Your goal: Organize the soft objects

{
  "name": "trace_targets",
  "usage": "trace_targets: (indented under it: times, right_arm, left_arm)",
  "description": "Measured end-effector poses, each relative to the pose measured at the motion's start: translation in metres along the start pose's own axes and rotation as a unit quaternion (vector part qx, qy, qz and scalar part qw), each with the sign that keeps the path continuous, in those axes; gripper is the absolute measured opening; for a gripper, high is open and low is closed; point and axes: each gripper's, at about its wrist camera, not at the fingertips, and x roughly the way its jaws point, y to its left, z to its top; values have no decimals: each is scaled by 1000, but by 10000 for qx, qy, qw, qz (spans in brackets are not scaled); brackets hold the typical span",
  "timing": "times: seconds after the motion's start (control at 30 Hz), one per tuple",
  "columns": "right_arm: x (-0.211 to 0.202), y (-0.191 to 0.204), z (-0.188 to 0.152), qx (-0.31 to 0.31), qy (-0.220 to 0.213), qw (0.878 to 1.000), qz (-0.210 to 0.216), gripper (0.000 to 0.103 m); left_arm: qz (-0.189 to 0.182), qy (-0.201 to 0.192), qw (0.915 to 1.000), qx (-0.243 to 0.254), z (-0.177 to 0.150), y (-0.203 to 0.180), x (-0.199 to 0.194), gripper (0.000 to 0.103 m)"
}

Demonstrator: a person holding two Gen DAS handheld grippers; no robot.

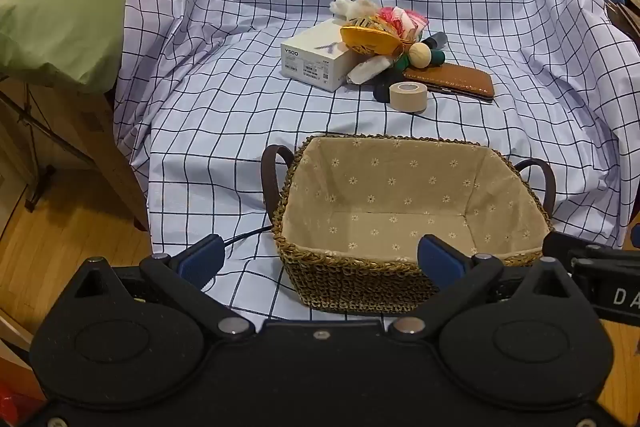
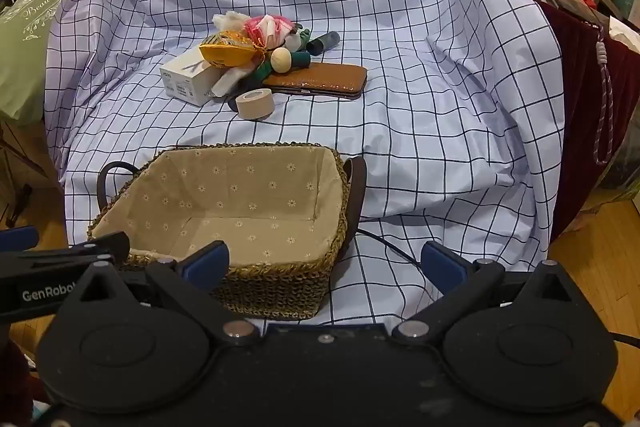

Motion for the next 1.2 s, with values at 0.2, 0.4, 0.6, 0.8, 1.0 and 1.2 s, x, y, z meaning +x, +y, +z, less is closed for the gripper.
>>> trace_targets:
  times: [0.2,0.4,0.6,0.8,1.0,1.2]
  right_arm:
    - [-1,0,2,2,14,10000,19,102]
    - [4,1,-1,-11,39,10000,40,103]
    - [4,2,-2,3,51,10000,40,102]
    - [2,5,-4,0,54,10000,47,103]
    - [4,5,-5,0,104,9999,73,102]
    - [4,5,-5,-10,122,9999,84,103]
  left_arm:
    - [-46,34,10000,-18,1,0,-2,100]
    - [-105,80,9999,-58,1,4,0,100]
    - [-86,122,9998,-117,0,4,1,100]
    - [-68,124,9998,-125,0,3,1,100]
    - [-64,137,9998,-129,-1,4,2,100]
    - [-55,149,9998,-124,-1,3,3,100]
